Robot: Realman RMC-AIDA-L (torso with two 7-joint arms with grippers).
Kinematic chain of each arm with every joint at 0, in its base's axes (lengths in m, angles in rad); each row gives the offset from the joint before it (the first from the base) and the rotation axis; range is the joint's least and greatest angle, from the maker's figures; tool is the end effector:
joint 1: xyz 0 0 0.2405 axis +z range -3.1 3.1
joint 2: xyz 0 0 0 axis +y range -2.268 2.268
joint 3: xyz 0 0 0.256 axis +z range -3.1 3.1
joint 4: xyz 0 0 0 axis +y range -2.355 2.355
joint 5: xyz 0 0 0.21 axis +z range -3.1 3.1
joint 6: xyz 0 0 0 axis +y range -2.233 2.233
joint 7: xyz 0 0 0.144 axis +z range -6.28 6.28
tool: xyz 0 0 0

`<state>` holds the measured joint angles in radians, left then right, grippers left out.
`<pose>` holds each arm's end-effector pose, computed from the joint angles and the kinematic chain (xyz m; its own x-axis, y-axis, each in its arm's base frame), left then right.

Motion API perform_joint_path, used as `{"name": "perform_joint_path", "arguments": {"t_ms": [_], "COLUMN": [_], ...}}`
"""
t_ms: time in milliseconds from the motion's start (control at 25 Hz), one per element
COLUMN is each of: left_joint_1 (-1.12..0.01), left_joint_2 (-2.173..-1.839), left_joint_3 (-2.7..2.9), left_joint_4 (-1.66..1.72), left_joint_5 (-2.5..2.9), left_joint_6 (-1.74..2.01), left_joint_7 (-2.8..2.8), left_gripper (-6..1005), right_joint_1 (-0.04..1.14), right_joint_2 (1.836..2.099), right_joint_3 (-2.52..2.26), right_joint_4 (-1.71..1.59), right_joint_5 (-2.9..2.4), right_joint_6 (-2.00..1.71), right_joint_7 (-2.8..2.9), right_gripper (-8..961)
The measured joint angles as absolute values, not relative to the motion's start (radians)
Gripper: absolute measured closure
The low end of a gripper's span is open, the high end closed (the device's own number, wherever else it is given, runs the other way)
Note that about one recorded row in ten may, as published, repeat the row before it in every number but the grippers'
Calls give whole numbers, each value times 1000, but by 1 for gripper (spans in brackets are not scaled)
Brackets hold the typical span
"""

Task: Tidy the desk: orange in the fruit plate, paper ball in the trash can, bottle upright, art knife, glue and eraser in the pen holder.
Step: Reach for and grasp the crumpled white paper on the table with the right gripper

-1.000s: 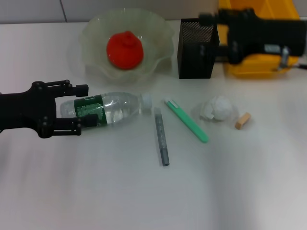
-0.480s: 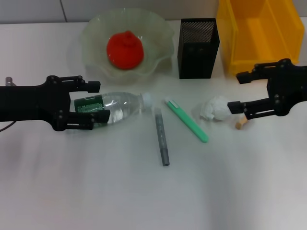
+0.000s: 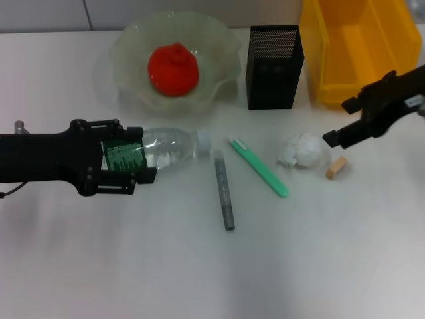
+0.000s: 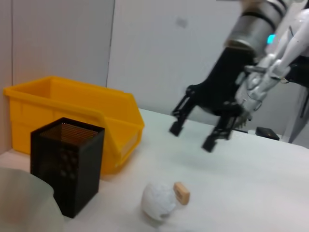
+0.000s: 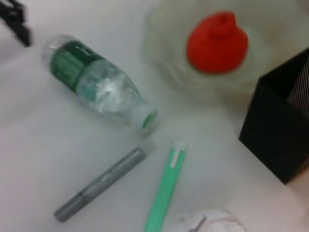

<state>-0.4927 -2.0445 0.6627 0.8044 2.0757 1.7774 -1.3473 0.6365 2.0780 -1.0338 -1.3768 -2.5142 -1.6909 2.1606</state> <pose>-0.2630 0.3093 0.0347 0.8686 0.2350 0.4362 0.3085 -0.9454 -0.1051 0.1804 0.3649 0.0545 0.8743 -0.4749 0.0999 -0.4160 -0.8394 -0.3499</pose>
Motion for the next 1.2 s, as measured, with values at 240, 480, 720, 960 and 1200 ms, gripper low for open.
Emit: {"name": "perform_joint_path", "arguments": {"t_ms": [240, 480, 720, 960, 1200], "left_joint_1": [-482, -477, -476, -475, -472], "left_joint_2": [-2045, -2045, -2046, -2046, -2046], "left_joint_3": [676, 676, 677, 677, 677], "left_joint_4": [797, 791, 778, 767, 757], "left_joint_5": [2079, 2079, 2079, 2079, 2079], "left_joint_6": [1773, 1764, 1759, 1749, 1744], "left_joint_7": [-1346, -1344, -1340, -1336, -1328], "left_gripper": [224, 224, 225, 226, 226], "right_joint_1": [754, 802, 802, 813, 807], "right_joint_2": [2079, 2081, 2081, 2082, 2082], "right_joint_3": [-1085, -1177, -1300, -1360, -1361], "right_joint_4": [-1135, -1001, -999, -989, -980], "right_joint_5": [-2590, -2597, -2626, -2660, -2661], "right_joint_6": [-1568, -1435, -1372, -1367, -1345], "right_joint_7": [2224, 2291, 2398, 2447, 2450], "right_gripper": [170, 170, 170, 177, 191]}}
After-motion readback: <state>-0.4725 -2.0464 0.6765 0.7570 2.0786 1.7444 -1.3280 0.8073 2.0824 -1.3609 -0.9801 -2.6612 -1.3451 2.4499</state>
